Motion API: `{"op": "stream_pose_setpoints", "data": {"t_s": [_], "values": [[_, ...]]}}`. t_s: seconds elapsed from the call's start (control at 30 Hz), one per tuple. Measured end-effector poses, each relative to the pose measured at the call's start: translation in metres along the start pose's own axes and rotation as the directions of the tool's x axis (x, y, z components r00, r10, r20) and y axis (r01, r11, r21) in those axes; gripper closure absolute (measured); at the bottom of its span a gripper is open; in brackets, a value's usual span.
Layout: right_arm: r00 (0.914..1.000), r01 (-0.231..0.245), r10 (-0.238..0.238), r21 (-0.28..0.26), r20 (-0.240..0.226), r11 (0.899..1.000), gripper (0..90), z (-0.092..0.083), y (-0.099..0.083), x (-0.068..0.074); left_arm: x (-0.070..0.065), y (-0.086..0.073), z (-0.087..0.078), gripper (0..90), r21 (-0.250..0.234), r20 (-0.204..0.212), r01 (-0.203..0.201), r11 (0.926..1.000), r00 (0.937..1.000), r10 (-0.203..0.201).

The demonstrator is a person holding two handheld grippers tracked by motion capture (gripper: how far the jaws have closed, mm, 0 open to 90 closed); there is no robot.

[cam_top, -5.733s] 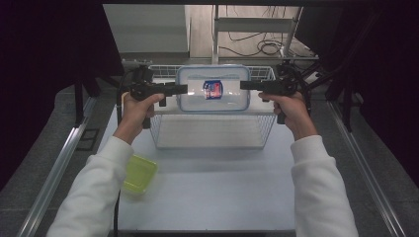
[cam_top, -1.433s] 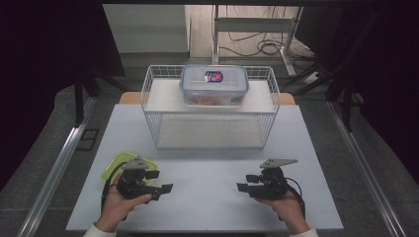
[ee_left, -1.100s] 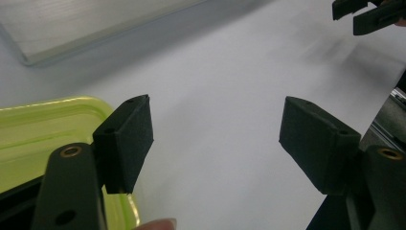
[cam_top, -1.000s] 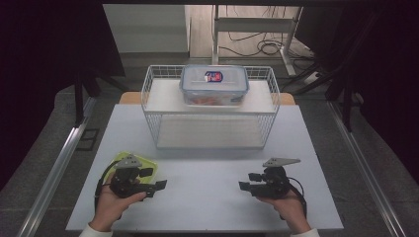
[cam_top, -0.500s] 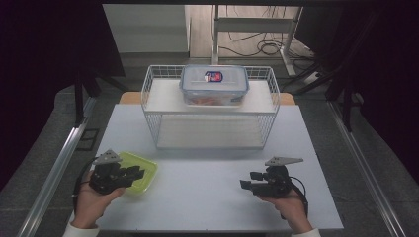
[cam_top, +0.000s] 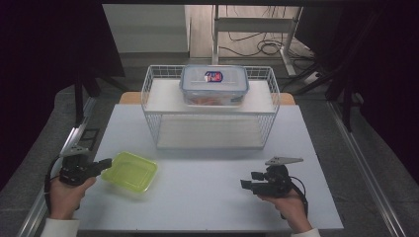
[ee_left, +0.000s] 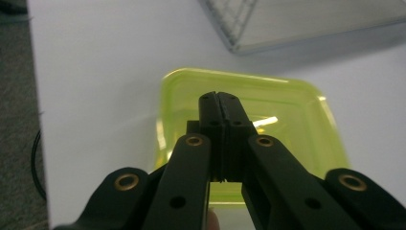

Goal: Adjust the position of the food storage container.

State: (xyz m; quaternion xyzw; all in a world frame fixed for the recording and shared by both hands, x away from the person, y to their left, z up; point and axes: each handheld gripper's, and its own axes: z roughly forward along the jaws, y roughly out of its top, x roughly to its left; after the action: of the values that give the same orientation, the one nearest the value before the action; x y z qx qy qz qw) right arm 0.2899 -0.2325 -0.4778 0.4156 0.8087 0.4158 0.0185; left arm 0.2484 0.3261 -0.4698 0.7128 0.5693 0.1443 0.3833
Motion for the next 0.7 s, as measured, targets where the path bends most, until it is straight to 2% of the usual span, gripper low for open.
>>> {"op": "stream_pose_setpoints", "data": {"t_s": [0.1, 0.13, 0.2, 0.23, 0.3, 0.37, 0.6, 0.7], "values": [[1.0, -0.008, 0.008, 0.001, 0.003, 1.0, 38.2, 0.0, 0.0, -0.001, 0.018, -0.005, 0.004, 90.0, 0.015, -0.024, 0.029, 0.9995, 0.9993, -0.028], [1.0, -0.008, 0.008, 0.001, 0.003, 1.0, 38.2, 0.0, 0.0, -0.001, 0.018, -0.005, 0.004, 90.0, 0.015, -0.024, 0.029, 0.9995, 0.9993, -0.028], [0.9999, -0.014, 0.014, -0.003, 0.003, 1.0, 37.9, 0.0, 0.0, -0.001, 0.026, -0.007, 0.007, 90.0, 0.022, -0.044, 0.041, 0.9989, 0.9982, -0.04], [0.9998, -0.018, 0.018, -0.002, 0.002, 1.0, 37.6, 0.0, -0.001, 0.0, 0.035, -0.009, 0.012, 90.0, 0.035, -0.052, 0.056, 0.9978, 0.9972, -0.055], [0.9999, -0.016, 0.016, -0.001, 0.004, 1.0, 37.3, 0.001, -0.001, 0.0, 0.037, -0.01, 0.014, 90.0, 0.042, -0.055, 0.058, 0.9974, 0.9969, -0.056], [0.9999, -0.011, 0.011, 0.004, 0.008, 1.0, 36.6, 0.002, -0.001, 0.0, 0.046, -0.013, 0.022, 90.0, 0.066, -0.068, 0.075, 0.995, 0.9952, -0.07], [0.9997, -0.021, 0.021, -0.003, 0.015, 1.0, 36.2, -0.001, -0.002, -0.002, 0.053, -0.019, 0.031, 90.0, 0.103, -0.068, 0.089, 0.9908, 0.9943, -0.082], [0.9998, -0.012, 0.012, 0.001, 0.015, 1.0, 35.9, -0.001, -0.002, -0.002, 0.052, -0.02, 0.031, 90.0, 0.111, -0.05, 0.087, 0.99, 0.9954, -0.081]]}}
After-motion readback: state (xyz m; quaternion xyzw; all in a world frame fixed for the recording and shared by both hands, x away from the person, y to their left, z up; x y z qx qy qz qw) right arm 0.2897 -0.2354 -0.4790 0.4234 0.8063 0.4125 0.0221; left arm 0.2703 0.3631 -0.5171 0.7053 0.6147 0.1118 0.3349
